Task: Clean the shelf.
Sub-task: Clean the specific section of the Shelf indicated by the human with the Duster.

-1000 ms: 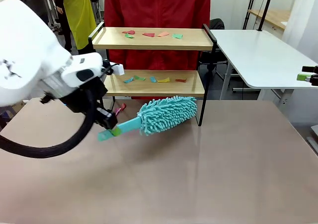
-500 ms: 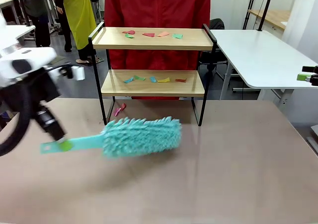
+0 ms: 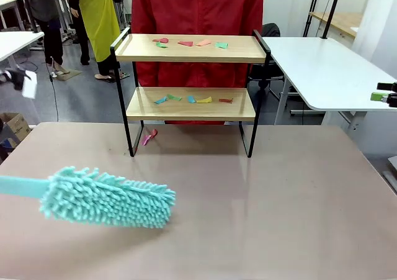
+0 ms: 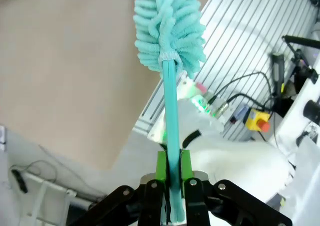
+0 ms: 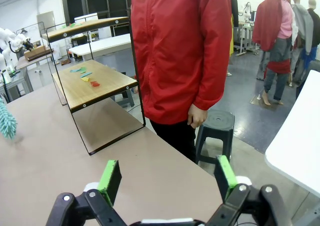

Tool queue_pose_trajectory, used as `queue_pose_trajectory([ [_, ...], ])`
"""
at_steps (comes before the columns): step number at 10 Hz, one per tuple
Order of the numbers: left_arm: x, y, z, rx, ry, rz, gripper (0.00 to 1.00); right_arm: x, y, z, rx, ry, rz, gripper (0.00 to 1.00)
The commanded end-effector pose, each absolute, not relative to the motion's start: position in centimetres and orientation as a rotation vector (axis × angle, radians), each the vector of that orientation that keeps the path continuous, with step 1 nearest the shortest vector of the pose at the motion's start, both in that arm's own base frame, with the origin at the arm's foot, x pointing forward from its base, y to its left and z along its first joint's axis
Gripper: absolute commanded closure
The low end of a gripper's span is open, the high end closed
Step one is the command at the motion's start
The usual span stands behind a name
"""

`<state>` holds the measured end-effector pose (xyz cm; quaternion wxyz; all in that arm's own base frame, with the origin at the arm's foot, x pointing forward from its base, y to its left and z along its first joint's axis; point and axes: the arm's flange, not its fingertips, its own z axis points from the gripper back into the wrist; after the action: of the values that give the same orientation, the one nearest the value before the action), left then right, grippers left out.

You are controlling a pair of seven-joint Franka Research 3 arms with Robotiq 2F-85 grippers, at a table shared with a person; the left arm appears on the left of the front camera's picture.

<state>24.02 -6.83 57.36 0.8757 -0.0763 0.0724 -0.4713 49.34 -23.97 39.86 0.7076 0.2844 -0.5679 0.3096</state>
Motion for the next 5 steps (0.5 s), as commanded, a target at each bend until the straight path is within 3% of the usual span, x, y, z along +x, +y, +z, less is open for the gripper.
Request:
queue_pose_trajectory([
  [1, 26.7, -6.0, 60.8, -0.110, 0.187, -1.027, 0.87, 49.4, -23.8, 40.1, 0.629, -1.264, 0.689, 0.00],
  [5, 29.0, -6.9, 63.7, 0.060, 0.198, -1.168, 0.87, 49.4, -23.8, 40.1, 0.629, -1.264, 0.689, 0.00],
])
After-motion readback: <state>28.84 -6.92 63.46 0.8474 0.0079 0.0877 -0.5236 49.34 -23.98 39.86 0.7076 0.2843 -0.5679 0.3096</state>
